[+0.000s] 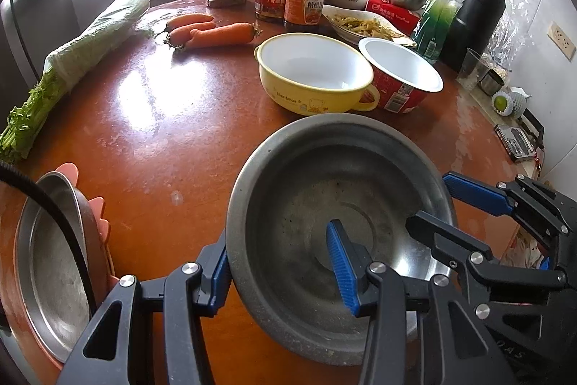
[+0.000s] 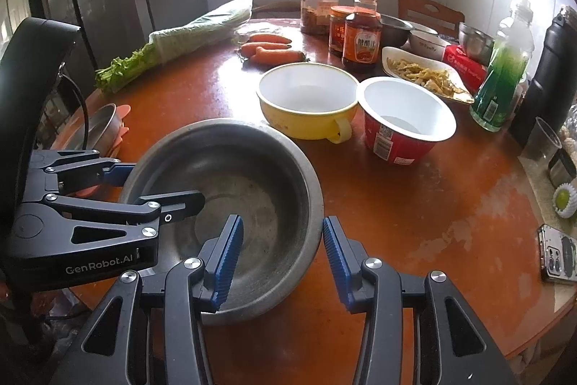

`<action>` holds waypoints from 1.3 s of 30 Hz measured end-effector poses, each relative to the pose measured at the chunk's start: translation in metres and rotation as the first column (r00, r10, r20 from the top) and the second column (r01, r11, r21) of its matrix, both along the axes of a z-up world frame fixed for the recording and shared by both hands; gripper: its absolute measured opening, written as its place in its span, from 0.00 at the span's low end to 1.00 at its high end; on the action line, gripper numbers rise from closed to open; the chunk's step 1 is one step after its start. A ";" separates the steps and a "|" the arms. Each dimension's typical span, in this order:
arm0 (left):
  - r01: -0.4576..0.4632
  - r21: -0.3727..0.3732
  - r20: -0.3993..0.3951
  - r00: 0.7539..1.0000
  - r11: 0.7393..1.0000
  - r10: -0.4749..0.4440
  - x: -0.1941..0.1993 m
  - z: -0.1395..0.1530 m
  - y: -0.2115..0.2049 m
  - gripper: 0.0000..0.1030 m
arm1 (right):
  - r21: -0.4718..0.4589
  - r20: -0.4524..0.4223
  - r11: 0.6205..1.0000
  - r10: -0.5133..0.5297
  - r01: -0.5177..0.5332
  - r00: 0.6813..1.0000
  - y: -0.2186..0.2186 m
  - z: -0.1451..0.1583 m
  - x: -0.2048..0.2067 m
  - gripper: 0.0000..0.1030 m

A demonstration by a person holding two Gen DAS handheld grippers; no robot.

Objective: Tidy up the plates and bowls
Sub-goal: 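Carry the steel bowl with the left tool beside the stack and lower it, then open the left tool to release the steel bowl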

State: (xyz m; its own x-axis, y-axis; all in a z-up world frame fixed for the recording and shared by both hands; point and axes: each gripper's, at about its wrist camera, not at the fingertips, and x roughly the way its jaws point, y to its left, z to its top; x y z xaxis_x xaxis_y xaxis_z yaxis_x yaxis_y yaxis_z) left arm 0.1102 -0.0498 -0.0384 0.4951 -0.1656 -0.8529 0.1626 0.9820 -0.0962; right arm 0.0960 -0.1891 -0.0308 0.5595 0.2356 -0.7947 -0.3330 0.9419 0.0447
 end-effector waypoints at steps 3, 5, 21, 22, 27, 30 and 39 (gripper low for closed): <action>0.003 0.000 -0.003 1.000 1.000 -0.003 0.002 -0.001 0.000 0.47 | 0.002 -0.005 1.000 -0.003 0.003 1.000 -0.001 -0.001 0.001 0.47; 0.004 -0.002 -0.003 1.000 1.000 -0.004 0.002 -0.002 0.000 0.47 | 0.005 -0.009 1.000 -0.005 0.005 1.000 -0.001 -0.002 0.002 0.47; -0.003 -0.010 0.002 1.000 1.000 0.003 0.007 -0.001 0.004 0.51 | 0.062 -0.022 0.998 -0.010 0.011 1.000 -0.007 0.003 0.011 0.55; -0.007 -0.013 0.007 1.000 1.000 0.007 0.007 0.000 0.005 0.51 | 0.064 -0.019 0.998 -0.012 0.013 1.000 -0.008 0.004 0.012 0.55; -0.017 -0.021 0.016 1.000 1.000 0.017 0.011 0.004 0.008 0.53 | 0.067 -0.022 0.997 -0.025 0.027 0.999 -0.012 0.005 0.017 0.55; -0.021 -0.027 0.025 0.999 0.999 0.022 0.013 0.009 0.010 0.54 | 0.074 -0.016 0.997 -0.034 0.035 0.999 -0.014 0.007 0.021 0.55; -0.046 -0.029 0.054 0.997 0.998 0.048 0.028 0.023 0.015 0.55 | 0.102 0.005 0.994 -0.049 0.048 0.999 -0.020 0.016 0.039 0.61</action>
State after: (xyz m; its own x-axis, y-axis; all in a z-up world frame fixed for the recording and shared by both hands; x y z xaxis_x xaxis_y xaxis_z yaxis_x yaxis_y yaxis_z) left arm 0.1377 -0.0351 -0.0152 0.5485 -0.1644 -0.8198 0.1219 0.9857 -0.1161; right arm 0.1348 -0.2094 -0.0153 0.5783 0.2876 -0.7635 -0.2880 0.9475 0.1388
